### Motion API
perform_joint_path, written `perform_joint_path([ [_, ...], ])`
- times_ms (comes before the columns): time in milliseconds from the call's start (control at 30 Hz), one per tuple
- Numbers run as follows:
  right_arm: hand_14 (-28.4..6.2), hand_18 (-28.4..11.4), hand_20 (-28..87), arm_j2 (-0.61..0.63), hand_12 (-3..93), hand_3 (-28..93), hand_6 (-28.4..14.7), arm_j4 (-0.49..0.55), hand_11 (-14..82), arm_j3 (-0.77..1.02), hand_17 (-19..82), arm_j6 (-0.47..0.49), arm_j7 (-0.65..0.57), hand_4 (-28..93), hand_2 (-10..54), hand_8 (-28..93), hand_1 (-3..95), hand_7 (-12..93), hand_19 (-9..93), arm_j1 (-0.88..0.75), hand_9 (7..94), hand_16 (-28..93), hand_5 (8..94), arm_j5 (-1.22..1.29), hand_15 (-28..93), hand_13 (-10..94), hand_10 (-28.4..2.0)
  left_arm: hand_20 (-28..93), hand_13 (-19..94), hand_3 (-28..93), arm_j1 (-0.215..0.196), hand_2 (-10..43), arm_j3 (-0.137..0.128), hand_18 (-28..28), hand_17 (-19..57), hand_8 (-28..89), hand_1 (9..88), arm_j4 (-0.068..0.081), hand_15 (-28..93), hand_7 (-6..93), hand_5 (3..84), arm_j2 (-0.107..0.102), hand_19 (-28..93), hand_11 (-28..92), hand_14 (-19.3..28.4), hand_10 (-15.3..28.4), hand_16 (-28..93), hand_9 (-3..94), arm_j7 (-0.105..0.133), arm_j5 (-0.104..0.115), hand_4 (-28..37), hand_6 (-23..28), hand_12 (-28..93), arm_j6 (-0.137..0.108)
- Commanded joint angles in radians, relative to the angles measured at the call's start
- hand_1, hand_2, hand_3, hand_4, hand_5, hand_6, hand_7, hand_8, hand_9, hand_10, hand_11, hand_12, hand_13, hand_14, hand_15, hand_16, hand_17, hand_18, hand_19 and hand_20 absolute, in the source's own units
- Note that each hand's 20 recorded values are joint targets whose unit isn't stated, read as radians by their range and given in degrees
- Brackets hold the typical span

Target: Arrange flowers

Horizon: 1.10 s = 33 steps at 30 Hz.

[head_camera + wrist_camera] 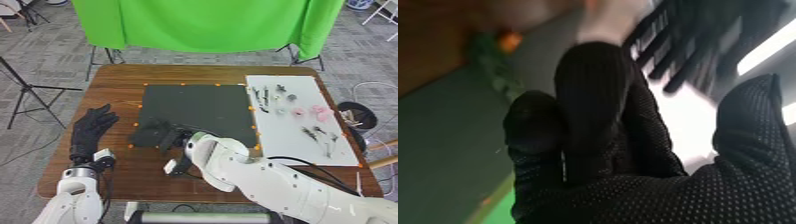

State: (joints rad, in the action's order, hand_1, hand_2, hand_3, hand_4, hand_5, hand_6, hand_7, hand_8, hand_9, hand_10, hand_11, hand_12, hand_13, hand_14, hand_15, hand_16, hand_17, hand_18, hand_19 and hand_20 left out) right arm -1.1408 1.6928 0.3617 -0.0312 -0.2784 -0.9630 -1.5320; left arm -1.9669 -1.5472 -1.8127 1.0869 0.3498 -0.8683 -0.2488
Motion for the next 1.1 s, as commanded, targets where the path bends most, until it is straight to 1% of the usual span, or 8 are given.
perform_joint_path([
  [33,-7.3,-17.2,50,-0.014,7.3,60,-6.0,0.017,5.5,-0.004,62,0.144,-0.114,-17,17.0,-7,9.1,6,93,0.031,49.5,25,52.9,-0.111,61,89,-13.7,28,46,64,-0.018,22.1,-0.004,12.6,20.7,-8,24.1,-0.007,25,14.3,54.5,0.013,10,22,16.5,14.3,-1,53.5,-0.006,0.017,-28.3,3.2,12,-0.01],
  [167,-6.2,-17.2,54,-0.018,6.4,58,-6.6,0.013,5.3,-0.009,64,0.151,-0.157,-17,17.2,-7,8.0,5,93,0.038,48.2,25,51.6,-0.15,62,90,-13.9,28,46,64,-0.02,22.0,-0.006,12.6,20.7,-8,23.9,-0.009,25,14.3,54.4,0.014,10,22,16.5,14.4,-1,53.4,-0.007,0.019,-28.3,3.2,12,-0.01],
  [300,-5.9,-17.2,56,-0.018,6.2,58,-6.9,-0.006,5.3,-0.013,65,0.159,-0.168,-17,16.9,-7,7.6,5,93,0.049,48.1,25,51.6,-0.159,63,91,-13.9,28,46,64,-0.019,22.0,-0.004,12.7,20.6,-8,23.7,-0.008,25,14.2,54.5,0.014,10,22,16.7,14.4,-1,53.5,-0.005,0.022,-28.3,3.3,12,-0.012],
  [333,-5.9,-17.2,56,-0.02,6.2,58,-6.9,-0.011,5.3,-0.011,65,0.161,-0.171,-17,16.8,-7,7.7,5,93,0.05,48.1,25,51.6,-0.152,63,91,-13.9,27,46,64,-0.023,22.0,-0.005,12.7,20.6,-8,23.8,-0.01,25,14.2,54.5,0.014,10,22,16.7,14.4,-1,53.4,-0.004,0.024,-28.3,3.3,12,-0.014],
  [533,-5.9,-17.2,57,-0.021,6.1,59,-7.1,-0.031,5.3,-0.02,65,0.098,-0.173,-17,16.1,-7,8.2,5,93,0.058,47.8,26,51.5,-0.166,63,91,-13.9,27,46,64,-0.017,21.9,-0.001,12.7,20.5,-8,23.8,-0.006,25,14.2,54.5,0.013,10,22,16.6,14.3,-1,53.5,-0.005,0.024,-28.3,3.3,12,-0.01],
  [767,-5.9,-17.4,57,-0.022,6.2,59,-7.1,-0.055,5.3,-0.023,65,0.085,-0.18,-17,15.7,-7,8.6,5,93,0.066,47.9,26,51.5,-0.173,64,91,-13.9,27,47,64,-0.016,21.9,0.0,12.7,20.5,-8,24.0,-0.007,25,14.1,54.4,0.014,11,22,16.5,14.4,-1,53.4,-0.007,0.022,-28.3,3.4,12,-0.009],
  [1000,-5.9,-17.3,57,-0.016,6.3,59,-6.9,-0.038,5.5,-0.015,65,0.055,-0.169,-16,15.2,-7,8.9,5,93,0.063,48.4,25,51.8,-0.157,64,90,-14.0,27,47,64,-0.023,21.9,-0.004,12.7,20.5,-8,24.0,-0.01,25,14.2,54.5,0.017,11,22,16.5,14.4,-1,53.4,-0.011,0.023,-28.3,3.4,12,-0.009],
  [1100,-5.9,-17.4,57,-0.002,6.4,59,-6.6,-0.005,5.7,-0.002,65,0.012,-0.149,-16,15.1,-7,9.1,6,93,0.06,49.1,25,52.2,-0.098,64,91,-13.9,27,47,64,-0.026,21.9,-0.006,12.7,20.5,-8,24.0,-0.012,25,14.1,54.4,0.019,11,22,16.5,14.4,-1,53.5,-0.014,0.021,-28.3,3.4,12,-0.008],
])
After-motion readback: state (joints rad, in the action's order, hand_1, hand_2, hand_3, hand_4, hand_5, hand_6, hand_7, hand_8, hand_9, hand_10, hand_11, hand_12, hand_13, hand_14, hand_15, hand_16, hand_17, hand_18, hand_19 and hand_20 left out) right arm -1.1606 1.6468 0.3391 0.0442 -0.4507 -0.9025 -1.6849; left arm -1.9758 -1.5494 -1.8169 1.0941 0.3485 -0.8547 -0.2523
